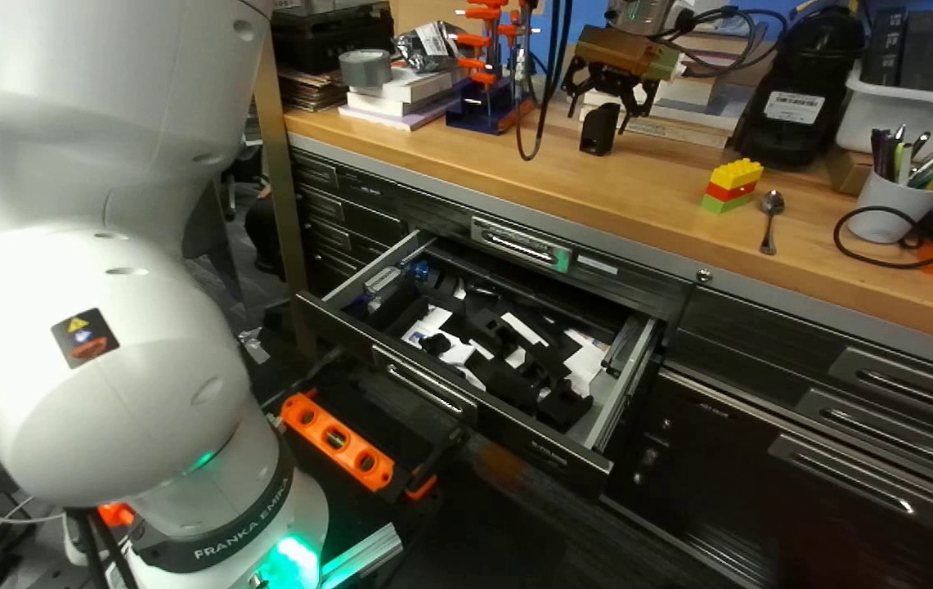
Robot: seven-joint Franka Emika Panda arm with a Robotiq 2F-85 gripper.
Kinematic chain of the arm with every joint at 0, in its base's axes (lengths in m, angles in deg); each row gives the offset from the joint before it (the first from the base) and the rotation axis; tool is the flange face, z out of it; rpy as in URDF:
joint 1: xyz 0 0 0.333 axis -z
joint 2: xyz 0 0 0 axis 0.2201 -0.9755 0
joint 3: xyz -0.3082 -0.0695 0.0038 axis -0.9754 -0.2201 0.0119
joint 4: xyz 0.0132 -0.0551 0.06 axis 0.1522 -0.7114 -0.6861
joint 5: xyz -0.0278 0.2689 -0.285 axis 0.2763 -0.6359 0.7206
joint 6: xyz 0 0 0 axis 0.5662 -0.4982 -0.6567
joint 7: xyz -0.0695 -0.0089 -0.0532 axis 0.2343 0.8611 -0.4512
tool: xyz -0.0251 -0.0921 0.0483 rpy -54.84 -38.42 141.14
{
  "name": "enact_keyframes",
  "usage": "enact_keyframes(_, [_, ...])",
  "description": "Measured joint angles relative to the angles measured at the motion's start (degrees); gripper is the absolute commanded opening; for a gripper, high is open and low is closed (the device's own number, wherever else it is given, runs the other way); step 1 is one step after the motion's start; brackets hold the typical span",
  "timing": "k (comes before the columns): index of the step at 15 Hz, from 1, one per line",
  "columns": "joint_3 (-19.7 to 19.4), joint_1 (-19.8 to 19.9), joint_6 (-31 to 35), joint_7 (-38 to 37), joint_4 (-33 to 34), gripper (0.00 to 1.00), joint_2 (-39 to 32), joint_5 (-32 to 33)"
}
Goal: Put the black objects in the drawer and close it
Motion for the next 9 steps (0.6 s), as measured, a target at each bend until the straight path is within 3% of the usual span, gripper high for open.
enact_keyframes(9, [0.14,-0.03,-6.17,-0.08,7.80,1.00,-6.04,0.02])
